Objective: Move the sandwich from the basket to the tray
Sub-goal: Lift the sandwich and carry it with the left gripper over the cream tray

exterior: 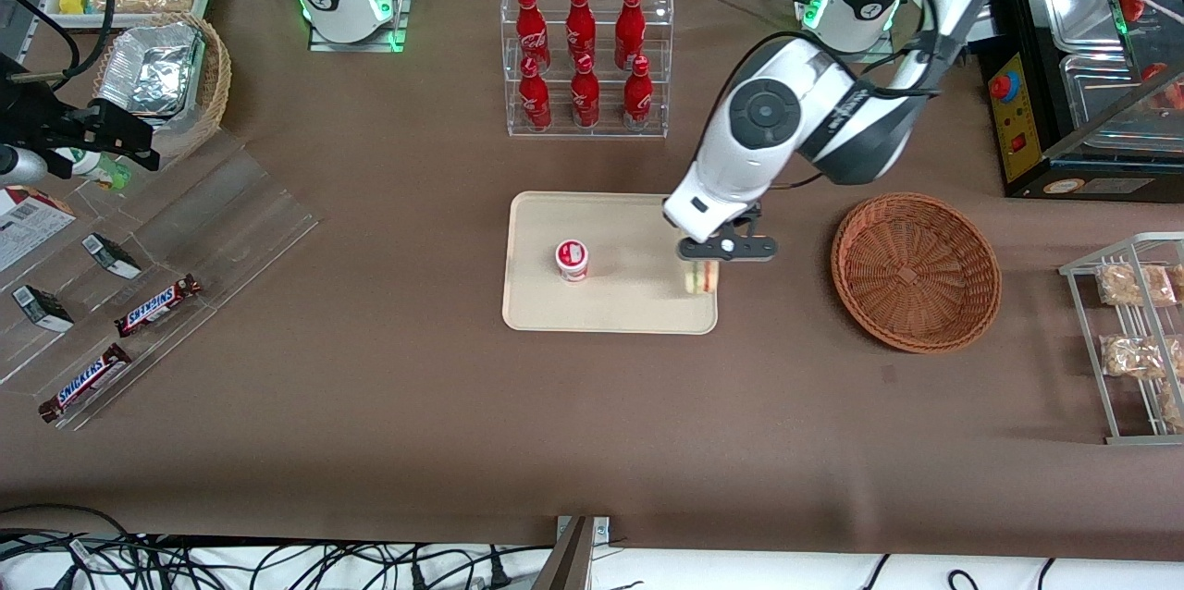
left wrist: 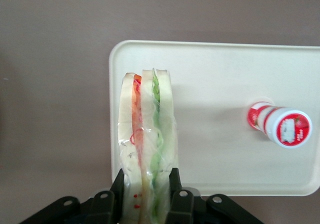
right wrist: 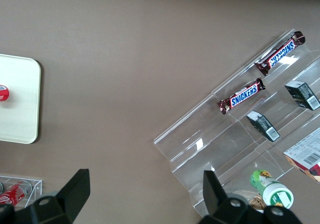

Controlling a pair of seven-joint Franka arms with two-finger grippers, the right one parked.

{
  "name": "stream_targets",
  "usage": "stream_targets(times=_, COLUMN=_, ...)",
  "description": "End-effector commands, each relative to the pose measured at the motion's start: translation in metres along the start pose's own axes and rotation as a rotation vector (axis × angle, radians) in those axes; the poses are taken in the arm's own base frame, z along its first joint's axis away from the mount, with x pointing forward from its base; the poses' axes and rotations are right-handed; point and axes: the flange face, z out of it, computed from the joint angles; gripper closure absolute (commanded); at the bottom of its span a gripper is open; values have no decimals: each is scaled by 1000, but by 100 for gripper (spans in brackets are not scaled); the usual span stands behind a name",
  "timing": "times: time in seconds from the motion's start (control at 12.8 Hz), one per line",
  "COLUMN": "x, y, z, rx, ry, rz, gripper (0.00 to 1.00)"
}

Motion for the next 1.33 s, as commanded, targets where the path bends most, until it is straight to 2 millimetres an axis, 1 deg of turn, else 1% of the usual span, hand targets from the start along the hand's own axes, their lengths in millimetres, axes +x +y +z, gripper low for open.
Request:
stream_targets(times=0.0, x=-3, y=21, z=20, rx=15, ry=13, rz=38, gripper=63)
stream_targets(times=0.08, x=-6, y=28, z=36, rx=41, ry=15, rz=51, gripper=63)
stream_targets(times=0.23, x=-6, y=35, z=61, rx=56, ry=42, rz=39, gripper=63)
stream_targets(times=0.39, x=-9, y=40, z=78, rx=86, ry=59, rz=40, gripper=63)
stream_targets(times=0.63, x=-7, y=41, z=88, rx=77, ry=63, rz=37, gripper=63)
stream_targets(times=1.02, x=-12, y=46, z=99, rx=91, ry=65, rz=46, gripper=62)
stream_targets(times=1.25, x=-12, y=46, z=107, rx=113, ry=81, rz=39, gripper=57)
